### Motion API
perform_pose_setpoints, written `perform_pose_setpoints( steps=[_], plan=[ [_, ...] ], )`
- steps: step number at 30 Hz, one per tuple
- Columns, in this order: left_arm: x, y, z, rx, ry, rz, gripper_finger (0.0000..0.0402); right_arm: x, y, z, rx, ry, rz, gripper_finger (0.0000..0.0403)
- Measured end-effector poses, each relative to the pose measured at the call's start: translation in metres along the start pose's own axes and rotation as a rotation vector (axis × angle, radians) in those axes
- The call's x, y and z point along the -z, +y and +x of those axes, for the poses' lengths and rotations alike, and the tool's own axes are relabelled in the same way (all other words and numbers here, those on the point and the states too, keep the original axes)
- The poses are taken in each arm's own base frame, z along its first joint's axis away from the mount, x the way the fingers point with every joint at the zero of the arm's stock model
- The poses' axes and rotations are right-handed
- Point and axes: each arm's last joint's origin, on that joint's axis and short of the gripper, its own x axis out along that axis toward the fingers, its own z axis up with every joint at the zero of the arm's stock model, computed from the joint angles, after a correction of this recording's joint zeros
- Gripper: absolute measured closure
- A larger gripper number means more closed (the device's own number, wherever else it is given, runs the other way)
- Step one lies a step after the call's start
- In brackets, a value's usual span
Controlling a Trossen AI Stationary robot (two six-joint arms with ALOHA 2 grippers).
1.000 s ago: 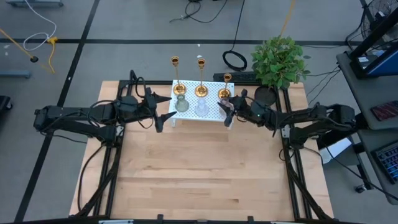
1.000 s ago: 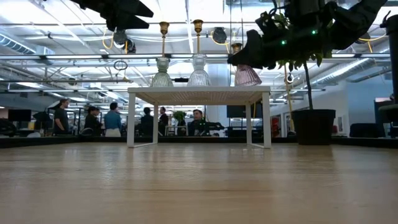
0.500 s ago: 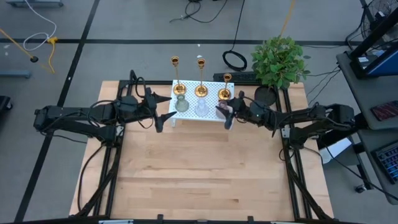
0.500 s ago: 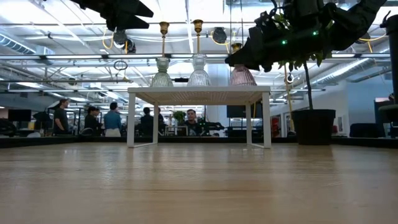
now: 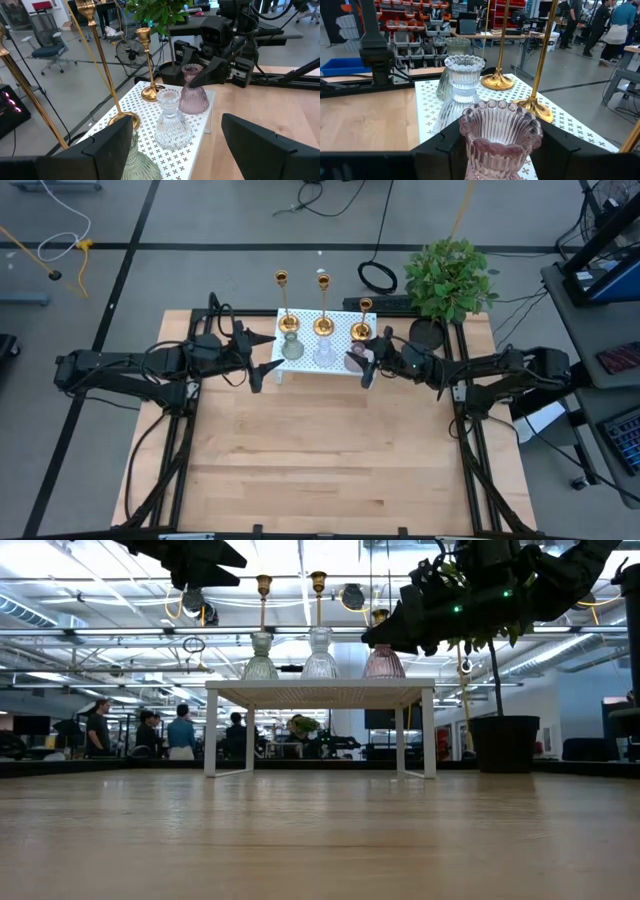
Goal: Pick & Place candle stick holders
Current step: Put the red glass candle holder on the shelf aligned with the other glass candle holders
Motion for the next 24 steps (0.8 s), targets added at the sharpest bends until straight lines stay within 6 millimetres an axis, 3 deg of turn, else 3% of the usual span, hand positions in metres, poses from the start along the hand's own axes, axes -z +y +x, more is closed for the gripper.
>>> perform_pose_setpoints(
  steps=[16, 24],
  plan=[
    [0.0, 0.0, 0.0, 0.0, 0.001, 0.0, 0.0089, -0.001, -0.002, -0.001, 0.075, -0.002, -0.033, 0.0233],
    [0.0, 0.0, 0.0, -0.001, 0.001, 0.004, 0.0089, -0.013, -0.004, -0.008, 0.076, -0.053, -0.047, 0.0202]
  ],
)
